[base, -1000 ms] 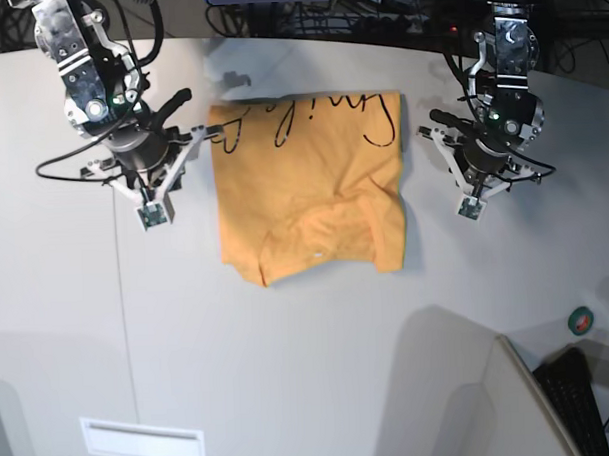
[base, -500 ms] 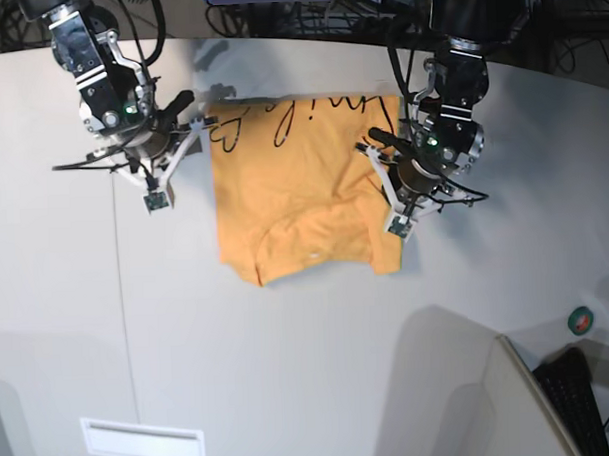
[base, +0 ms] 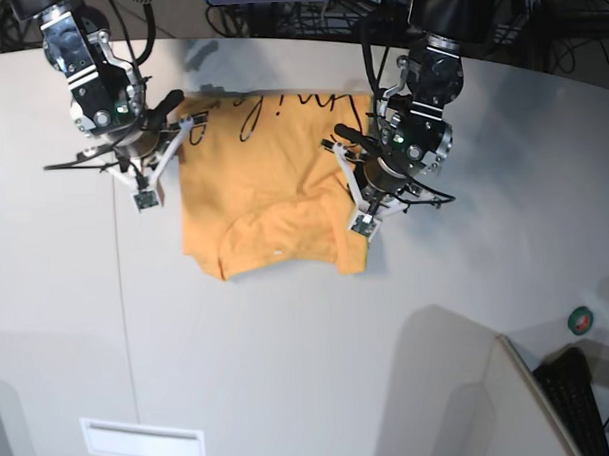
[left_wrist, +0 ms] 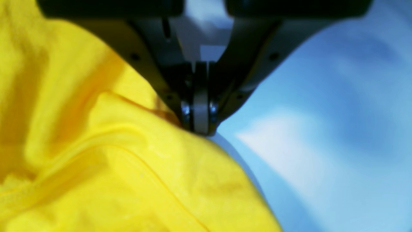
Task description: Layout the t-shirt on the table in an organized manner, then fold the t-shirt properly
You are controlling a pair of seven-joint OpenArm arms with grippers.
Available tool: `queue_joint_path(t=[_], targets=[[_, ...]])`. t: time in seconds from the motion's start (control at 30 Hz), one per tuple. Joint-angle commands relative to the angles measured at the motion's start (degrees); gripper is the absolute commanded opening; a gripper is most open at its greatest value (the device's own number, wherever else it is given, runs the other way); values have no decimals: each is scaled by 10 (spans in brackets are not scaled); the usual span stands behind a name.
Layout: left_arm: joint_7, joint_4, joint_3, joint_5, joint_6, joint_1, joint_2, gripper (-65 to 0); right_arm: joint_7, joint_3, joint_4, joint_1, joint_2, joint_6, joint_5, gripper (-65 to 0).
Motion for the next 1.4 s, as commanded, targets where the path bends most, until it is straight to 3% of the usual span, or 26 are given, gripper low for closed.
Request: queue_joint_path(t=[0.0,0.07,0.23,0.37,0.47,0.63,0.77,0.83,0.9,1.07,1.13,1.27,1.37], targets=[[11,13,-2,0,0,-4,-3,-650,9,24,15,-5,3,-18,-5,-650],[11,45,-32,-1,0,10,-7,-650,9,60,33,-20,4,-32,-5,-650],[8,171,-123,-1,-6,94,-11,-650,9,113,141,-112,7,-32,-6,-650],[9,267,-109,-1,-6,196,-68,-650,-6,145,260,-212,7,-32,-6,-650],[12,333,-108,-1,-6,288,-101,-650,-71,150,306,-288,8,-32,-6,-650],[12,364,-110,-1,-5,429,-106,-650,-205,148,294,-352,18,-28,-2,-650],[12,342,-108,-1,-5,502,-103,-650,-224,136,276,-390,1,-28,-2,-650],[12,300,-109,-1,-5,508,-103,-650,-220,102,236,-382,3,-27,-2,-650],[12,231,-110,-1,-5,499,-102,-650,-204,71,165,-357,3,-5,-2,-650],[11,59,-108,-1,-4,435,-85,-650,-170,41,-36,-281,1,153,-2,-650],[9,-27,-110,-1,-4,395,-73,-650,-136,39,-133,-233,2,196,-3,-650],[-16,-196,-110,-1,-2,308,-44,-650,-34,39,-385,-116,3,224,-4,-650],[-132,-326,-107,-1,-1,253,-35,-650,87,39,-574,-44,-6,225,-4,-650]])
